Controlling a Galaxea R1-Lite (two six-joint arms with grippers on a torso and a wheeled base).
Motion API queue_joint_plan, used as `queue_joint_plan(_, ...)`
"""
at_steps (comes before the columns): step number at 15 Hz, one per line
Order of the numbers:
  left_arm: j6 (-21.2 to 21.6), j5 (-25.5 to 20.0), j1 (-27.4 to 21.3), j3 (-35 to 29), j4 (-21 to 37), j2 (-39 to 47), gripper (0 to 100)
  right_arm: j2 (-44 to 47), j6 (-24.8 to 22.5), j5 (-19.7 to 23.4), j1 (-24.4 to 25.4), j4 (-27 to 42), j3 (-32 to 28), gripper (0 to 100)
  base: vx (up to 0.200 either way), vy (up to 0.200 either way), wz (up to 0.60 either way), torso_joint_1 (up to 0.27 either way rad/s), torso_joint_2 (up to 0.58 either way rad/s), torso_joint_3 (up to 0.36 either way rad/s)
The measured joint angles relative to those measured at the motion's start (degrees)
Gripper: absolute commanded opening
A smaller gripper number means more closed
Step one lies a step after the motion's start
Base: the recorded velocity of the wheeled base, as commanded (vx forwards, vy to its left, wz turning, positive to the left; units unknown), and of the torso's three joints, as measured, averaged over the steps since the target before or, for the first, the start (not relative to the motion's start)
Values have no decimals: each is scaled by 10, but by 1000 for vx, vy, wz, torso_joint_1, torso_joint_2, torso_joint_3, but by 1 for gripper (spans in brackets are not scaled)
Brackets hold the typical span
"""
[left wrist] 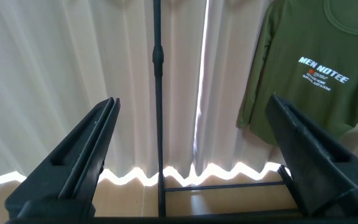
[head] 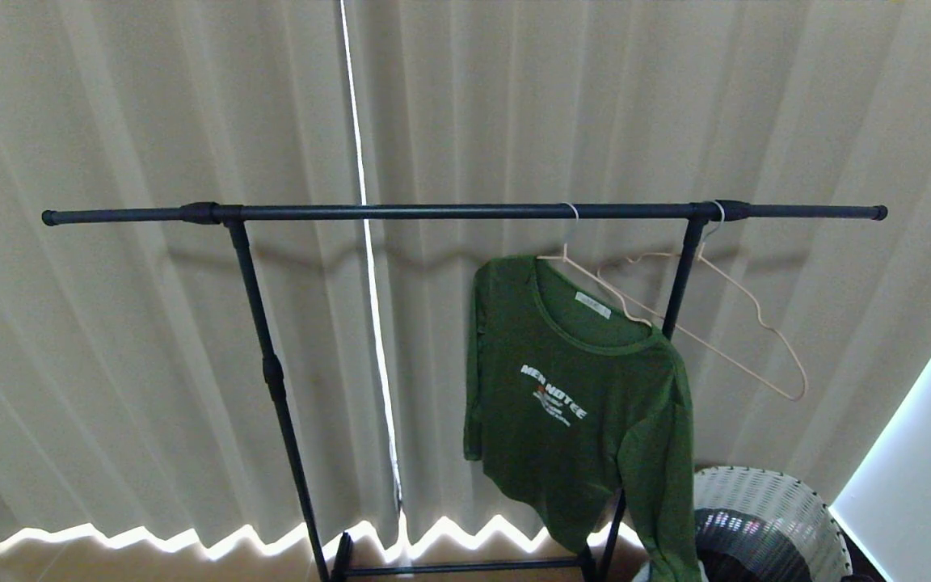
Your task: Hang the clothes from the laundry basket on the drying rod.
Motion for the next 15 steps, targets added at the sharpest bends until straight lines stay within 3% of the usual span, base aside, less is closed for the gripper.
queue_joint_plan(15,0,0,0,0,0,0,100,0,0,0,0,0,0,100,0,0,0,0,0,0)
